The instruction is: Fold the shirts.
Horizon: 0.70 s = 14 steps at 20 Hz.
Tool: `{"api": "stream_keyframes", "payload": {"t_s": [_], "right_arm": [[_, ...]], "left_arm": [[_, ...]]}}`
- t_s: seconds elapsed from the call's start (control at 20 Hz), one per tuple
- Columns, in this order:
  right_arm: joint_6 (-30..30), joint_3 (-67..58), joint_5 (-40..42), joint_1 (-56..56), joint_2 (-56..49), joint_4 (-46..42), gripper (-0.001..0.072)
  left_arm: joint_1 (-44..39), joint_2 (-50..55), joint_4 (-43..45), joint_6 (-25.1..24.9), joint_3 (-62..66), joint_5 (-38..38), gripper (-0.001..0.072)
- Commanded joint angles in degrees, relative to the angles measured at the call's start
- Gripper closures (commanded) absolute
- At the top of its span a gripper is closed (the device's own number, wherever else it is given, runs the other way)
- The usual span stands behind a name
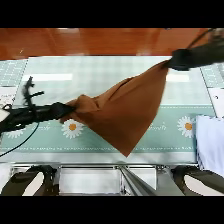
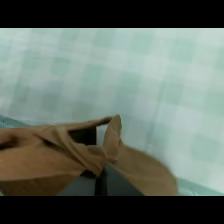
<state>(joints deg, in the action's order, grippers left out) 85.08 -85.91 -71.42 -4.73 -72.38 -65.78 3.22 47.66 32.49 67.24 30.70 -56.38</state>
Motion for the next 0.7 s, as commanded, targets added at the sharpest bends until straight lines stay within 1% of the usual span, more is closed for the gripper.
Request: {"api": "stream_keyframes", "payload": {"t_s": [0.0, 0.05, 0.15, 0.2, 0.25, 0.3, 0.35, 0.4, 0.5, 0.55, 0.6, 0.65], "right_arm": [[-0.63, -0.35, 10.08, 0.02, -13.57, 6.99, 0.0683], [-0.63, -1.29, 11.32, 0.02, -16.20, 8.96, 0.0683], [-0.63, -3.19, 11.02, 0.04, -19.98, 11.76, 0.0680], [-0.35, -3.54, 10.67, 0.24, -20.70, 11.76, 0.0577], [0.20, -3.54, 10.19, 0.55, -20.72, 11.78, 0.0364], [0.04, -3.85, 8.17, 1.57, -20.39, 11.80, 0.0302], [0.02, -4.72, 4.83, 3.30, -19.93, 11.67, 0.0302], [0.04, -5.64, 1.20, 5.62, -19.12, 11.74, 0.0302], [-0.42, -6.16, -5.86, 12.15, -15.43, 11.17, 0.0302], [-1.46, -6.12, -9.62, 15.85, -13.00, 9.40, 0.0302], [-2.32, -5.25, -11.98, 19.34, -10.29, 6.45, 0.0302], [-2.54, -2.45, -12.00, 22.25, -7.17, 3.89, 0.0303]], "left_arm": [[-5.05, 15.47, -7.04, -9.14, 0.11, 14.23, 0.0671], [-6.10, 19.89, -7.04, -9.14, 2.23, 14.91, 0.0672], [-7.19, 27.74, -7.04, -9.05, 6.80, 14.25, 0.0665], [-7.15, 30.49, -7.02, -8.92, 9.16, 12.61, 0.0589], [-6.73, 32.02, -6.99, -8.94, 11.50, 9.86, 0.0451], [-6.21, 32.65, -6.34, -8.72, 14.03, 6.45, 0.0199], [-5.01, 32.54, -3.63, -8.63, 16.76, 2.08, 0.0197], [-3.10, 32.13, 0.87, -6.23, 20.28, -3.69, 0.0198], [2.27, 30.01, 12.24, 1.55, 26.88, -13.18, 0.0199], [5.42, 27.96, 17.22, 3.74, 29.07, -14.95, 0.0200], [9.03, 25.27, 21.11, 5.70, 30.51, -14.82, 0.0200], [12.63, 22.60, 22.27, 6.60, 30.71, -13.79, 0.0200]]}}
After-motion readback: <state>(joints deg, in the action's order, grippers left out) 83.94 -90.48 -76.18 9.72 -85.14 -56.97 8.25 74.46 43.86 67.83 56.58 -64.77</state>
